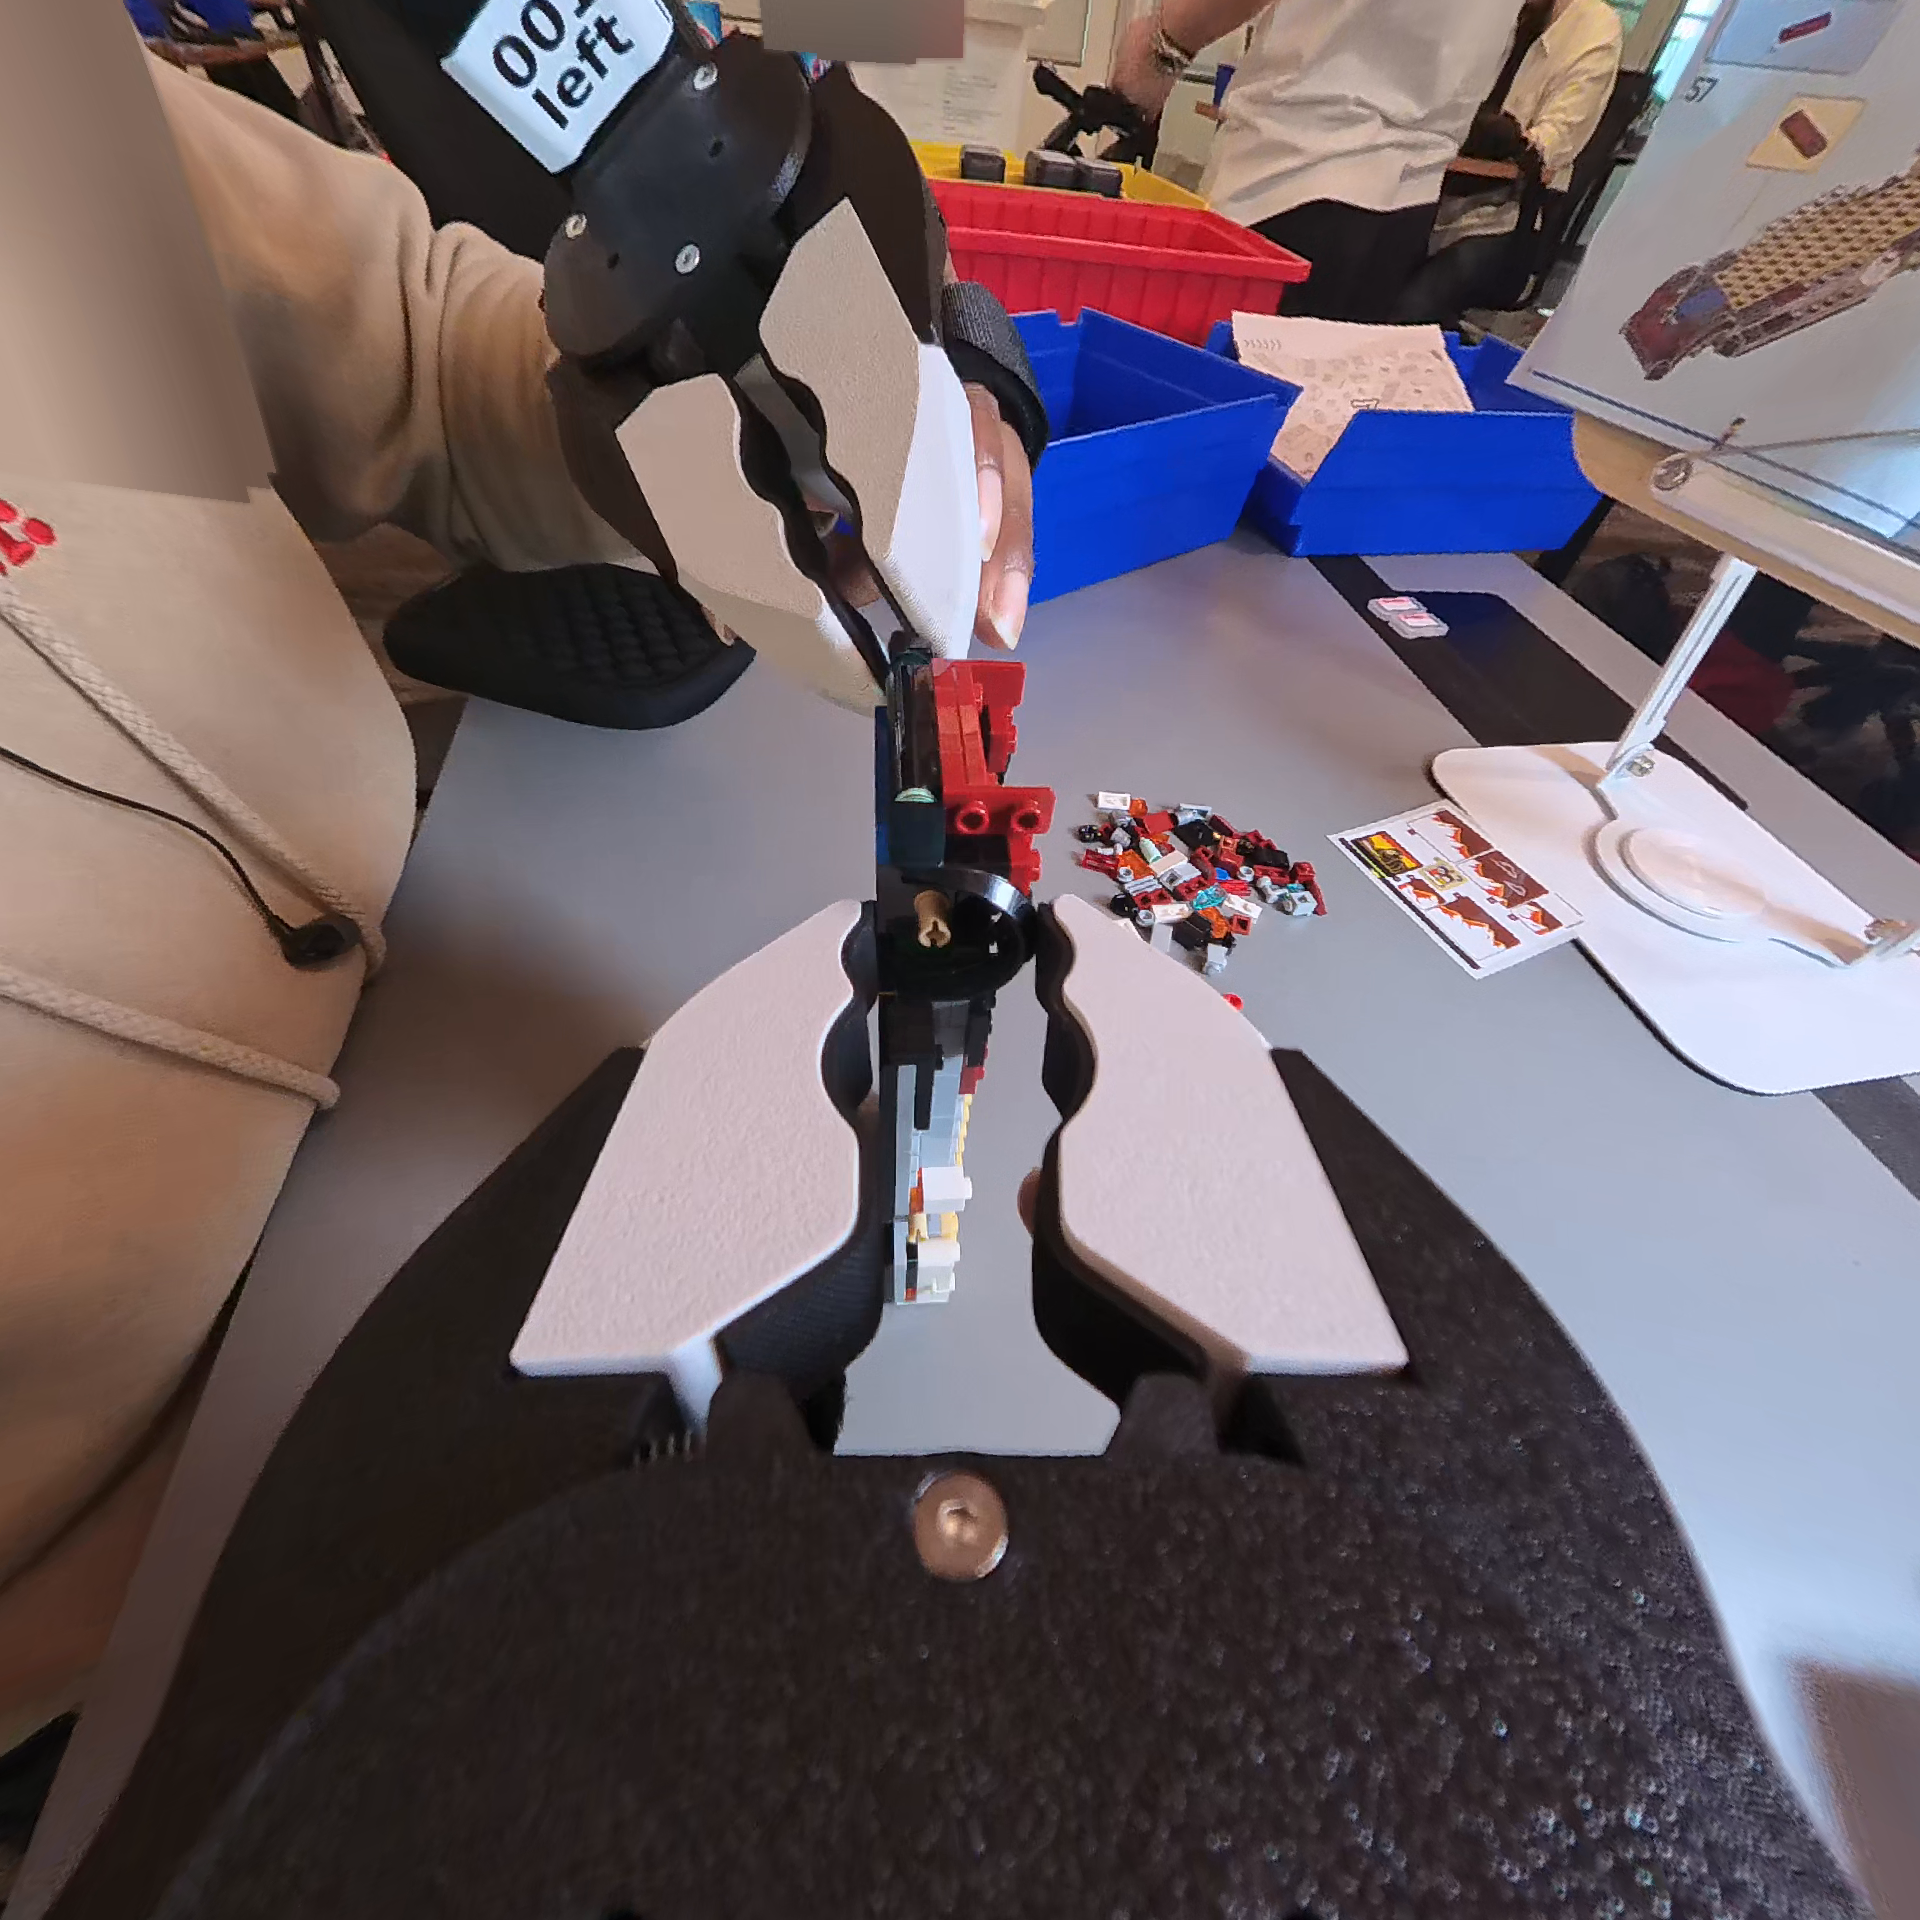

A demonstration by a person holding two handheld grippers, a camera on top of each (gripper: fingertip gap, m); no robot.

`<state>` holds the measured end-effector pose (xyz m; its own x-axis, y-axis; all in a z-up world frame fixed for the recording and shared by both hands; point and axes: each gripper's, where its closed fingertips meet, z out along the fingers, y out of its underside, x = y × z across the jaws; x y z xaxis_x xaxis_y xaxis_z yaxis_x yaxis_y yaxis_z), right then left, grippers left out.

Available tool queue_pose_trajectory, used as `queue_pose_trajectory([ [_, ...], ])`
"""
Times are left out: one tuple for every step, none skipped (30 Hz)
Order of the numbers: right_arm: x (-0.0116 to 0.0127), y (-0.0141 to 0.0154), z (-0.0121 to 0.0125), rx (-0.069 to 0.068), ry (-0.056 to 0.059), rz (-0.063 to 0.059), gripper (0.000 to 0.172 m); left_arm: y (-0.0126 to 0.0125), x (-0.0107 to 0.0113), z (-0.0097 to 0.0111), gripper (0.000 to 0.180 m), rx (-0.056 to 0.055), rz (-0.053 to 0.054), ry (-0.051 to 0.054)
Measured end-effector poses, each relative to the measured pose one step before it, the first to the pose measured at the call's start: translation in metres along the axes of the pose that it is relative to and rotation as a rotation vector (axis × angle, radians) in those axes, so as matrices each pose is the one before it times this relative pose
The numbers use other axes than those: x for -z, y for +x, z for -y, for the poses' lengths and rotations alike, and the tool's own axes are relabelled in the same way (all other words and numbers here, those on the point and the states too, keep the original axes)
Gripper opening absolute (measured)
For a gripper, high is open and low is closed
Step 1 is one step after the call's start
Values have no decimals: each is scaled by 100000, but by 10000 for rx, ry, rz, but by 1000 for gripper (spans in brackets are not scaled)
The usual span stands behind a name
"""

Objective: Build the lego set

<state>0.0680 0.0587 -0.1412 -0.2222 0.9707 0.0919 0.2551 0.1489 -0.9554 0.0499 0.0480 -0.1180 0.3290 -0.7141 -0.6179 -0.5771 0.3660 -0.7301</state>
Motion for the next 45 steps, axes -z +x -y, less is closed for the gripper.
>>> queue_pose_trajectory([
  [-28, 36, 4, -65, 21, -17, 29, -33, 5, -46, 8, 3, 29, -46],
  [-23, 19, 13, -58, 49, 2, 29, -23, 1, -32, 7, -40, 39, -24],
  [6, 31, -11, -45, 25, -1, 29, -21, -14, -53, 7, -78, 67, -39],
  [10, 29, -12, -17, 3, -11, 29, -17, -15, -20, 7, -92, 68, -35],
  [11, 21, -3, 0, 1, -11, 29, 8, -8, -7, 8, -15, 26, -16],
  [-16, 6, -1, 0, 5, -4, 29, 15, 5, 1, 8, 63, -13, 16],
  [-5, 13, 11, -7, 9, -6, 29, -60, 27, 15, 8, 97, 32, 46],
  [-7, 10, -1, -6, 7, -12, 29, -78, 52, 43, 8, 86, 46, 62],
  [-12, -1, 5, 1, 1, -4, 29, -48, 44, 35, 9, 71, 22, 41],
  [9, -13, -3, 4, -1, 3, 29, -24, 34, 19, 9, 47, 4, 21],
  [-10, 13, 4, 3, 1, -7, 29, -7, 6, -21, 9, 22, 0, -12],
  [-6, 10, -3, -2, 5, -9, 29, -37, -1, -6, 10, 3, 22, 3],
  [-4, -10, 7, -5, 5, 5, 29, 6, 30, 43, 10, 42, -28, 48],
  [-2, -4, 1, 4, 0, -2, 29, 35, 37, 69, 10, 137, -67, 53],
  [0, 9, -2, 8, -3, -10, 29, 32, 49, 58, 10, 183, -85, 63],
  [4, -16, -9, 1, 2, 3, 29, -14, 60, 69, 10, 231, -72, 81],
  [-4, -7, 5, -1, 3, -2, 29, 21, 57, 61, 10, 311, -119, 93],
  [0, 2, 0, -2, 0, -3, 29, 77, 49, 67, 10, 442, -191, 98],
  [-2, -7, 1, 3, -9, 2, 29, 67, 43, 95, 11, 573, -221, 113],
  [-3, 6, 1, 14, -20, -8, 29, 49, 94, 226, 11, 609, -243, 196],
  [-9, -2, -2, 13, -15, -2, 29, -30, 61, 163, 10, 616, -207, 122],
  [-10, -6, 1, 8, -2, 3, 29, -80, 11, 18, 11, 577, -182, -16],
  [-14, 5, 9, 6, 4, -6, 29, 14, 24, 107, 12, 471, -222, 49],
  [-12, 26, -5, 0, 3, -11, 29, -37, 27, 140, 11, 428, -146, 78],
  [-7, 21, 1, -8, 1, -4, 29, -73, -10, 51, 11, 396, -117, 21],
  [-13, 12, -6, 0, 1, -8, 29, -43, -18, 19, 11, 337, -127, 3],
  [-2, 10, 0, 13, -2, -16, 29, -50, -26, 16, 10, 279, -85, 16],
  [-9, -5, -1, 10, -5, -4, 29, -133, -43, -83, 9, 222, -3, -51],
  [-5, -4, 5, 8, -8, -5, 29, -99, -30, -60, 9, 161, -24, -25],
  [-7, 11, -5, 8, -6, -10, 29, -30, -12, -20, 9, 176, -69, 11],
  [5, 1, 6, 2, -3, 1, 29, 7, -27, -46, 8, 154, -69, -21],
  [-3, -2, -10, 2, 0, 1, 29, 51, -36, -52, 7, 61, -52, -38],
  [1, 19, 0, -2, 1, -8, 29, -10, -39, -95, 6, -49, 27, -68],
  [-1, 38, -9, -10, 3, -20, 29, -40, -45, -66, 4, -148, 89, -53],
  [6, 39, -4, -9, 10, -7, 29, 11, -12, 8, 4, -191, 82, -9],
  [5, 14, -1, -27, 14, 9, 29, -6, -7, -35, 3, -252, 113, -47],
  [2, -11, -2, -7, 9, 10, 29, 38, 7, -18, 3, -349, 116, -44],
  [-2, -33, 1, 10, -1, 15, 29, 42, 21, -13, 3, -478, 153, -31],
  [-6, 9, 5, 22, -9, -15, 29, -45, 7, -22, 3, -585, 255, -20],
  [-3, -8, 5, 4, -6, 11, 29, 26, 4, 18, 3, -667, 256, 1],
  [15, -31, -4, -25, 4, 46, 29, 69, -7, 18, 3, -827, 286, 26],
  [3, 51, -8, -31, 8, -12, 29, -117, -19, -59, 3, -894, 455, -40],
  [3, 43, -10, -20, 14, -9, 29, -46, -14, -37, 3, -952, 435, -37],
  [10, -33, 4, -25, 9, 40, 29, 67, -7, 23, 3, -928, 370, 5],
  [11, -11, -5, -3, -2, 5, 29, 25, -6, -30, 3, -896, 380, -37],
])
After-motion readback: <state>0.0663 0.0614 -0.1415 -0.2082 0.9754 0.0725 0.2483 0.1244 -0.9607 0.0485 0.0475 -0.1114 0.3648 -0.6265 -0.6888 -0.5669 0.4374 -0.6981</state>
